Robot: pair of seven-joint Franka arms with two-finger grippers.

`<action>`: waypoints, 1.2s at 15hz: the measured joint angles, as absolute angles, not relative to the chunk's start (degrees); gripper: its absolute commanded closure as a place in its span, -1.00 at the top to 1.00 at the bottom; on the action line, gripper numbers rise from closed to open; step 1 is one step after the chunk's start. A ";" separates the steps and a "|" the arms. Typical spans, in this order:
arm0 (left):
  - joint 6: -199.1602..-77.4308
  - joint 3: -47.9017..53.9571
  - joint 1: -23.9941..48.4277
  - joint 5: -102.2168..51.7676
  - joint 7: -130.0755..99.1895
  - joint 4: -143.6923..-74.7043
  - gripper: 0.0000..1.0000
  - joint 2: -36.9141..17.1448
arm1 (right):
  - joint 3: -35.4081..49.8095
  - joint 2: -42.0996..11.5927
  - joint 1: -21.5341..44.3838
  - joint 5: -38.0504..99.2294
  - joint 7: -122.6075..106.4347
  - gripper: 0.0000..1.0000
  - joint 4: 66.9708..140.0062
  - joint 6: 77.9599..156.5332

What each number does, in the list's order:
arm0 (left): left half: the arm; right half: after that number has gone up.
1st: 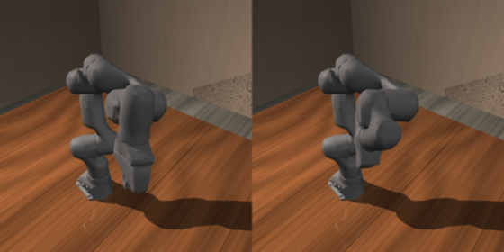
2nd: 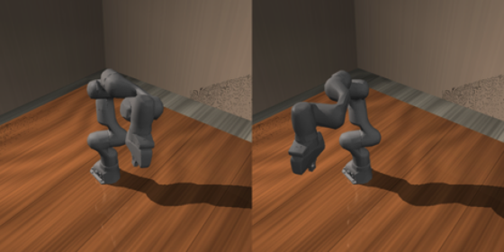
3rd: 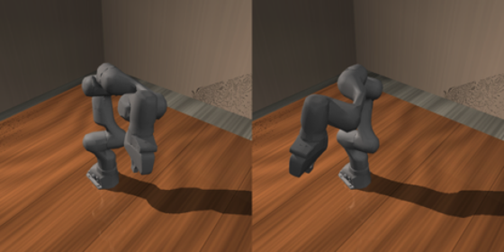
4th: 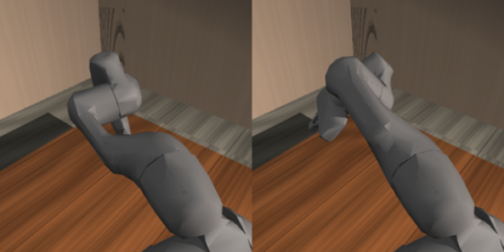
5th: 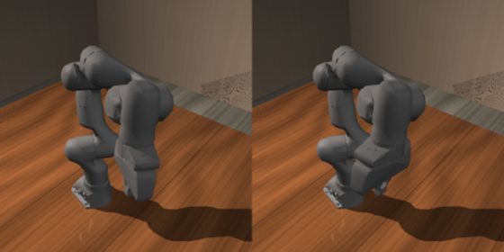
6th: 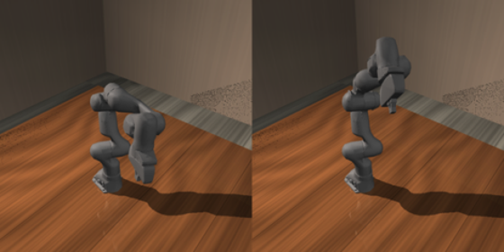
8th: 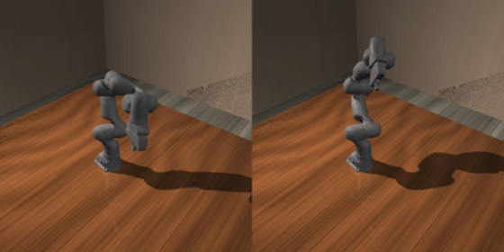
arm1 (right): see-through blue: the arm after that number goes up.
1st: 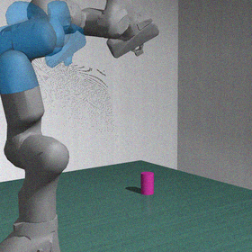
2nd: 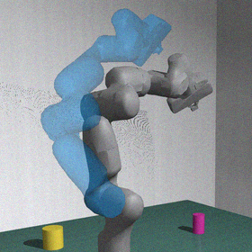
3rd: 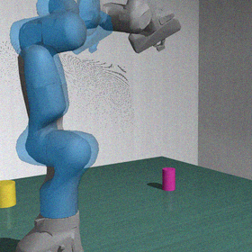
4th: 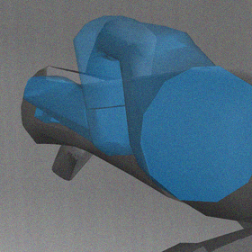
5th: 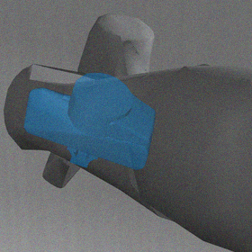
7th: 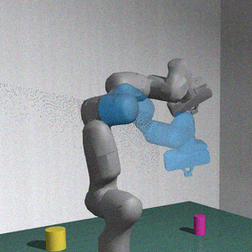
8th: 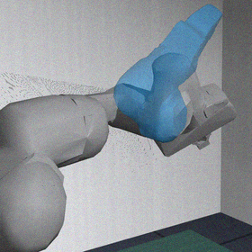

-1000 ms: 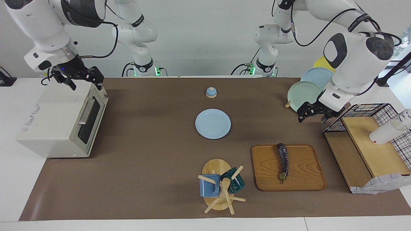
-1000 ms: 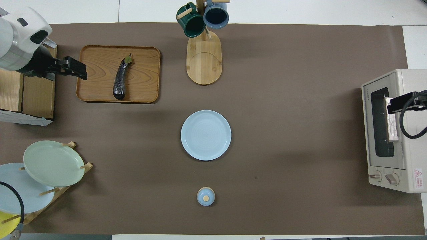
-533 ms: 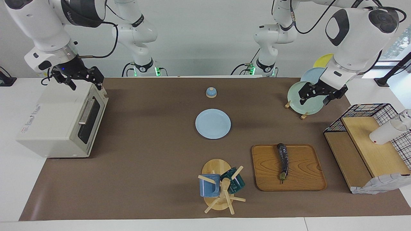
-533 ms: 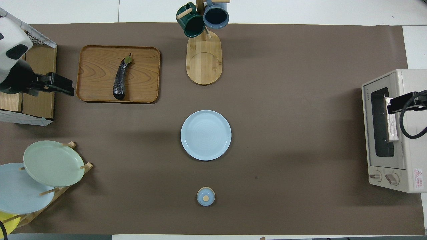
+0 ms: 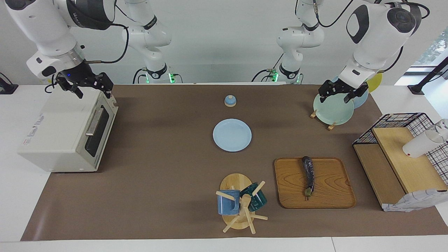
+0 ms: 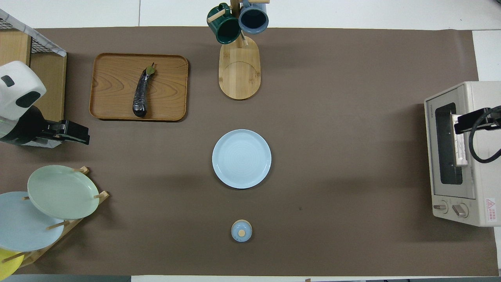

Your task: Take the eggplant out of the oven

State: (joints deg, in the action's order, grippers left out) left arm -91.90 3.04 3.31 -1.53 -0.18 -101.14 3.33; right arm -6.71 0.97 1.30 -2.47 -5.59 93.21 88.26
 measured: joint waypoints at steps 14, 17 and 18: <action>-83.23 6.17 0.14 -1.50 -0.73 -92.61 1.00 1.88 | -6.71 0.97 1.30 -2.47 -5.59 1.00 93.21 88.26; -83.81 6.20 0.14 -1.50 -2.28 -92.13 1.00 1.66 | -6.71 0.97 1.30 -2.47 -5.59 1.00 93.21 88.26; -83.81 6.20 0.14 -1.50 -2.41 -92.05 1.00 1.59 | -6.71 0.97 1.30 -2.47 -5.59 1.00 93.21 88.26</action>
